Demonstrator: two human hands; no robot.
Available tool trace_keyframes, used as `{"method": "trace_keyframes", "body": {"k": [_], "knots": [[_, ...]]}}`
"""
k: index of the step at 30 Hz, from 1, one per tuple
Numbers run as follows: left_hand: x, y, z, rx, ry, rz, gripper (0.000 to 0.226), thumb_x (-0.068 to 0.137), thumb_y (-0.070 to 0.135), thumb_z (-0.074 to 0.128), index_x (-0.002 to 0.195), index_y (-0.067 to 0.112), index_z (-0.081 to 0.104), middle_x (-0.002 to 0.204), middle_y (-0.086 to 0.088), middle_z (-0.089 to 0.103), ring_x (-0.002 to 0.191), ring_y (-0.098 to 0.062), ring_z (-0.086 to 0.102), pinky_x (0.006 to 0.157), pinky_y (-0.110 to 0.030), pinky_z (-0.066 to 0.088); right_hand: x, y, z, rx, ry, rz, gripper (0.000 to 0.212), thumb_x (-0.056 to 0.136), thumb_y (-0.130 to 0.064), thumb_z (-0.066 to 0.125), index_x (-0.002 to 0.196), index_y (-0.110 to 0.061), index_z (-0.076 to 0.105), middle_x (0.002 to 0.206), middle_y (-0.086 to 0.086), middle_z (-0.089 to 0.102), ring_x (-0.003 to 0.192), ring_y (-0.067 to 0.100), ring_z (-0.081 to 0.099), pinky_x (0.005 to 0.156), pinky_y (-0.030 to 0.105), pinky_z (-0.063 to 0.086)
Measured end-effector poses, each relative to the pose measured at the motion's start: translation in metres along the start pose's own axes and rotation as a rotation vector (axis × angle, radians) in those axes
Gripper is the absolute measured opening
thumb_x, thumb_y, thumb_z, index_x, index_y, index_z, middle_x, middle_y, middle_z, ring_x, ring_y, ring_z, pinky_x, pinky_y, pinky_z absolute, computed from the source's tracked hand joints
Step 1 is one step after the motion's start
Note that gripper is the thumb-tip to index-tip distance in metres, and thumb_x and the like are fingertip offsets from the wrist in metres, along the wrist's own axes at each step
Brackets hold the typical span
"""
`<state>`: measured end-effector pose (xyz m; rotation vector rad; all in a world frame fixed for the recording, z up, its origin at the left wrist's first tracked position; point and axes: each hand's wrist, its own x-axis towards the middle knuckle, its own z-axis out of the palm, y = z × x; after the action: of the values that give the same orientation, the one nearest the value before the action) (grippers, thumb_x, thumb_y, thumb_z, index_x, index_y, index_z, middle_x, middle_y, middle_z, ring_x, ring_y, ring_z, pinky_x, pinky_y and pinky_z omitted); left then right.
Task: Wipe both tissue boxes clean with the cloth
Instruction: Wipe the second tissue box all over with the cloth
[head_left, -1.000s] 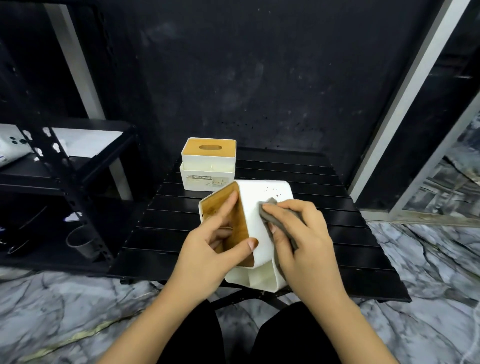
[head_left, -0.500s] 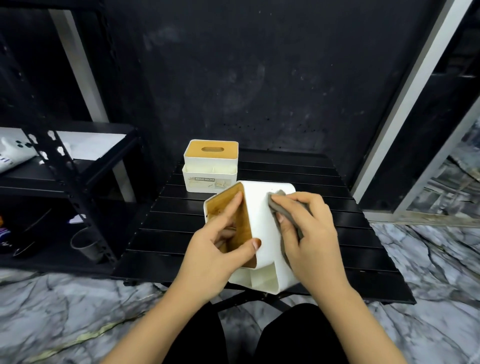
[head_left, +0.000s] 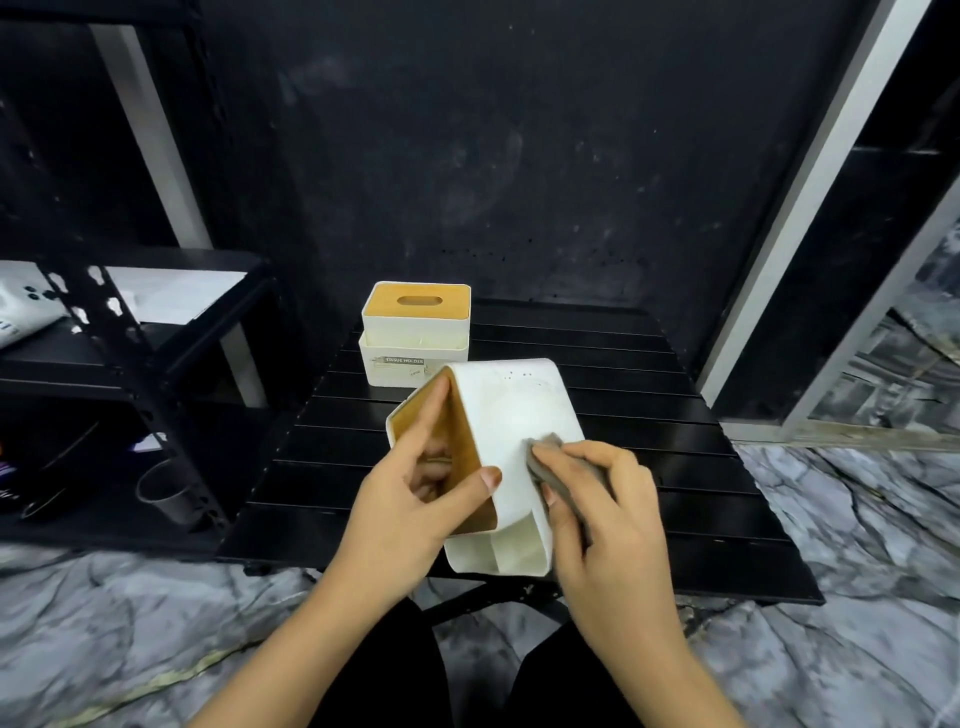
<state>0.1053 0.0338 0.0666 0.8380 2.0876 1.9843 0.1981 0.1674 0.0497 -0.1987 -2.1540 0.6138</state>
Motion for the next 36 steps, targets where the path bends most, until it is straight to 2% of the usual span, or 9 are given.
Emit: {"method": "trace_keyframes", "body": {"k": [5, 11, 13, 15, 20, 23, 26, 31, 36], "knots": [[-0.002, -0.002, 0.0, 0.029, -0.044, 0.012, 0.08, 0.074, 0.019, 0.077, 0.12, 0.071, 0.036, 0.092, 0.024, 0.064, 0.088, -0.004, 0.063, 0.08, -0.013, 0.047, 0.016, -0.014, 0.007, 0.041, -0.035, -0.09, 0.03, 0.088, -0.022, 0.046, 0.115, -0.023, 0.061, 0.111, -0.006, 0.049, 0.098, 0.014, 0.047, 0.087, 0.018, 0.039], [-0.002, 0.005, 0.003, 0.054, -0.001, -0.014, 0.085, 0.057, 0.039, 0.076, 0.118, 0.076, 0.03, 0.1, 0.012, 0.061, 0.09, -0.005, 0.063, 0.08, -0.011, 0.046, 0.032, -0.004, 0.007, 0.052, -0.011, -0.025, 0.032, 0.089, -0.027, 0.044, 0.117, -0.025, 0.059, 0.11, -0.005, 0.05, 0.096, 0.016, 0.048, 0.084, 0.018, 0.042], [-0.001, 0.008, -0.001, 0.055, 0.002, -0.023, 0.089, 0.052, 0.048, 0.076, 0.117, 0.08, 0.023, 0.1, 0.005, 0.063, 0.089, -0.006, 0.065, 0.083, -0.015, 0.047, 0.027, -0.005, 0.006, 0.047, -0.005, -0.042, 0.032, 0.089, -0.026, 0.044, 0.118, -0.025, 0.059, 0.11, -0.007, 0.049, 0.097, 0.014, 0.047, 0.086, 0.015, 0.039], [0.001, 0.011, -0.006, 0.048, -0.001, -0.021, 0.081, 0.053, 0.057, 0.07, 0.116, 0.079, 0.025, 0.096, -0.002, 0.066, 0.087, -0.011, 0.067, 0.083, -0.02, 0.046, 0.02, -0.006, 0.005, 0.025, -0.004, -0.07, 0.031, 0.089, -0.026, 0.045, 0.118, -0.025, 0.058, 0.111, -0.008, 0.047, 0.097, 0.014, 0.046, 0.087, 0.013, 0.037], [0.005, 0.01, -0.012, 0.034, -0.029, -0.021, 0.064, 0.067, 0.04, 0.071, 0.106, 0.078, 0.039, 0.093, -0.008, 0.068, 0.086, -0.017, 0.069, 0.089, -0.029, 0.05, 0.019, -0.016, 0.008, -0.008, -0.008, -0.136, 0.031, 0.089, -0.025, 0.044, 0.116, -0.021, 0.06, 0.112, -0.007, 0.045, 0.096, 0.015, 0.045, 0.083, 0.014, 0.037], [0.004, 0.011, -0.011, 0.007, -0.064, -0.011, 0.064, 0.069, 0.04, 0.077, 0.109, 0.076, 0.041, 0.093, -0.013, 0.066, 0.081, -0.017, 0.068, 0.084, -0.023, 0.052, 0.031, -0.021, 0.009, -0.01, -0.004, -0.185, 0.031, 0.088, -0.023, 0.044, 0.114, -0.02, 0.061, 0.112, -0.006, 0.044, 0.097, 0.015, 0.044, 0.082, 0.022, 0.041], [0.004, 0.01, -0.01, -0.004, -0.08, -0.003, 0.064, 0.067, 0.042, 0.08, 0.11, 0.073, 0.044, 0.088, -0.013, 0.064, 0.073, -0.011, 0.063, 0.076, -0.017, 0.049, 0.045, -0.016, 0.007, 0.019, -0.005, -0.151, 0.031, 0.088, -0.023, 0.044, 0.113, -0.019, 0.062, 0.112, -0.003, 0.048, 0.096, 0.017, 0.045, 0.083, 0.021, 0.039], [0.007, 0.007, -0.011, -0.008, -0.087, -0.02, 0.063, 0.067, 0.042, 0.075, 0.107, 0.076, 0.042, 0.081, -0.003, 0.061, 0.075, -0.012, 0.062, 0.08, -0.017, 0.049, 0.036, -0.004, 0.005, 0.009, 0.03, -0.045, 0.033, 0.088, -0.024, 0.043, 0.116, -0.022, 0.06, 0.113, -0.007, 0.045, 0.097, 0.015, 0.044, 0.087, 0.008, 0.031], [0.007, 0.009, -0.01, -0.016, -0.105, 0.002, 0.064, 0.068, 0.039, 0.077, 0.107, 0.076, 0.042, 0.075, 0.003, 0.058, 0.072, -0.01, 0.059, 0.081, -0.018, 0.048, 0.029, -0.022, 0.011, 0.042, 0.009, -0.156, 0.031, 0.087, -0.02, 0.045, 0.115, -0.023, 0.058, 0.113, -0.004, 0.044, 0.099, 0.013, 0.042, 0.088, 0.012, 0.033]]}}
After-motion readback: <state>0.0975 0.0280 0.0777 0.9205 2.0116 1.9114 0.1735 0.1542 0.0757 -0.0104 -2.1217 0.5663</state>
